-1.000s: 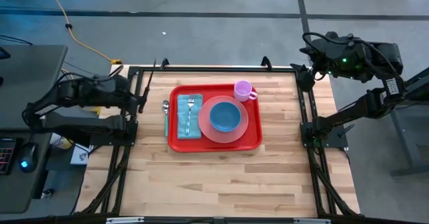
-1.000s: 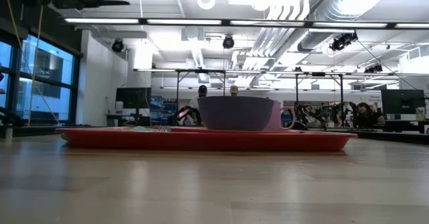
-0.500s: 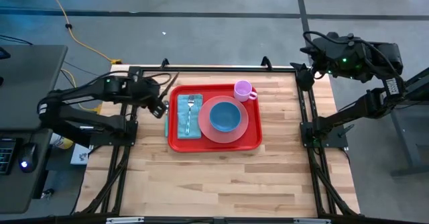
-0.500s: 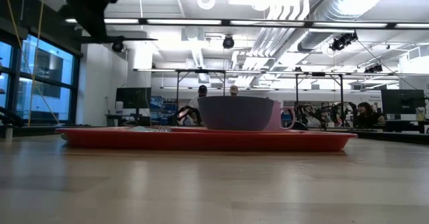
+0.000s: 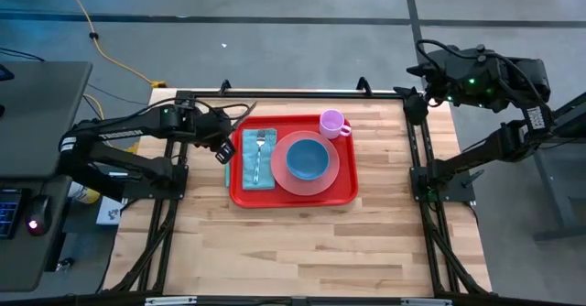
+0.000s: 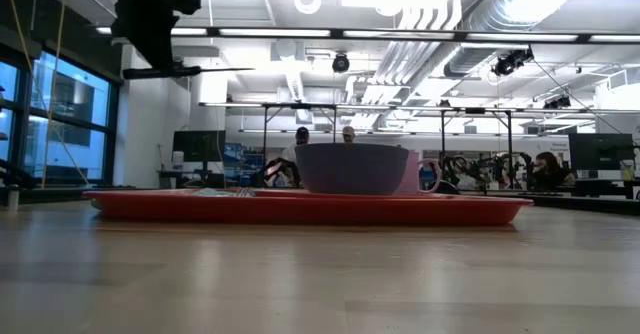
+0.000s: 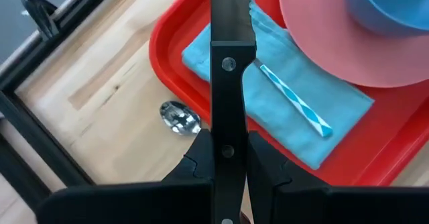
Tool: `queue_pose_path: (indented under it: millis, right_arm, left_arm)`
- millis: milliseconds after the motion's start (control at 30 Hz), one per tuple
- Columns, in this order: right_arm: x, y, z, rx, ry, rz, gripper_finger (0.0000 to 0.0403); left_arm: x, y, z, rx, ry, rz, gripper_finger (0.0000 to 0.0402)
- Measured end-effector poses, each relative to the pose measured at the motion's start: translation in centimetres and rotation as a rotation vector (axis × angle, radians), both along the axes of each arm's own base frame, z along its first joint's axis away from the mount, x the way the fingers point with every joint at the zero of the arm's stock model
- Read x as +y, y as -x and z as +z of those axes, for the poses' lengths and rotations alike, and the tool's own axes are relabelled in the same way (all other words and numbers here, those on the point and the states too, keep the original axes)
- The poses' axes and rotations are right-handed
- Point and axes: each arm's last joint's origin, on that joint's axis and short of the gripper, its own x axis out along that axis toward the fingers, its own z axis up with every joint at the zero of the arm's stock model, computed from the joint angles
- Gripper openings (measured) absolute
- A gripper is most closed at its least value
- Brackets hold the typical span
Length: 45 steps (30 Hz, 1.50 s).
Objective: Set up tray
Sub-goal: Put the knife on the blue towel on the tray
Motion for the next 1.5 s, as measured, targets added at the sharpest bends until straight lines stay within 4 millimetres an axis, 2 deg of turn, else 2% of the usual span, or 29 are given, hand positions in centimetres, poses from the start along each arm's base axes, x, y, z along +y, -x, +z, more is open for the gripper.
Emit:
queue_pose_path:
  millis: [167,333,500,700,867,1100,1267,1500]
  right_arm:
    - [0.1,0.0,0.0,-0.015,-0.032,0.009,0.0266]
    - [0.2,-0.1,-0.1,0.010,-0.030,0.085,0.0266]
    - [0.4,0.7,0.2,0.052,0.057,0.176,0.0266]
    - [1.0,3.9,1.2,0.011,0.161,0.296,0.0266]
    - [1.5,7.1,2.1,-0.086,0.245,0.327,0.0266]
    - [2.0,10.6,2.3,-0.132,0.321,0.348,0.0266]
    - [2.2,11.9,2.1,-0.131,0.329,0.365,0.0266]
    - [2.2,12.2,1.6,-0.090,0.317,0.374,0.0266]
  left_arm:
    - [0.0,0.6,-0.1,0.044,-0.014,0.021,0.0066]
    - [0.0,0.5,0.1,-0.004,-0.005,0.080,0.0066]
    - [0.1,0.4,-0.6,-0.068,0.021,0.234,0.0066]
    - [-0.4,-0.1,-3.5,-0.153,0.097,0.433,0.0066]
    - [-1.1,-1.4,-5.0,-0.280,0.143,0.539,0.0066]
    - [-1.5,-4.1,-7.5,-0.217,0.212,0.604,0.0066]
    - [-1.4,-6.5,-9.5,-0.221,0.251,0.611,0.0066]
    - [-1.4,-7.3,-11.1,-0.153,0.294,0.657,0.0066]
